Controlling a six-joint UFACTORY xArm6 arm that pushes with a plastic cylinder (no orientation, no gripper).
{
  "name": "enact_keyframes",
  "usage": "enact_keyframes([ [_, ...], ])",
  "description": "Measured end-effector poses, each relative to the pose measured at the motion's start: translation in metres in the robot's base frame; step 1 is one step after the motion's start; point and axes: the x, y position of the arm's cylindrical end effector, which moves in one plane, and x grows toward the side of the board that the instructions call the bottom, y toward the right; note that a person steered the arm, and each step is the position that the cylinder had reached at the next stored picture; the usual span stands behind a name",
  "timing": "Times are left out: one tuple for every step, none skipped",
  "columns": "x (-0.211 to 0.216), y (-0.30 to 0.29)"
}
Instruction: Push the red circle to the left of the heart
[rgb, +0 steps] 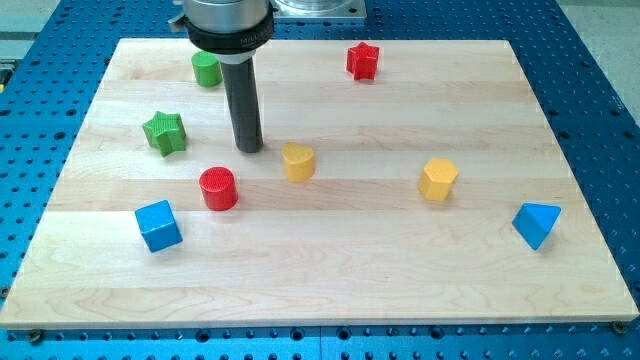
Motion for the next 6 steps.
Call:
enact_keyframes([
  [-0.013, 0.107],
  [0.037, 0.136],
  [0.097, 0.070],
  [0.117, -0.026],
  [0.109, -0.029],
  [0.085, -0.029],
])
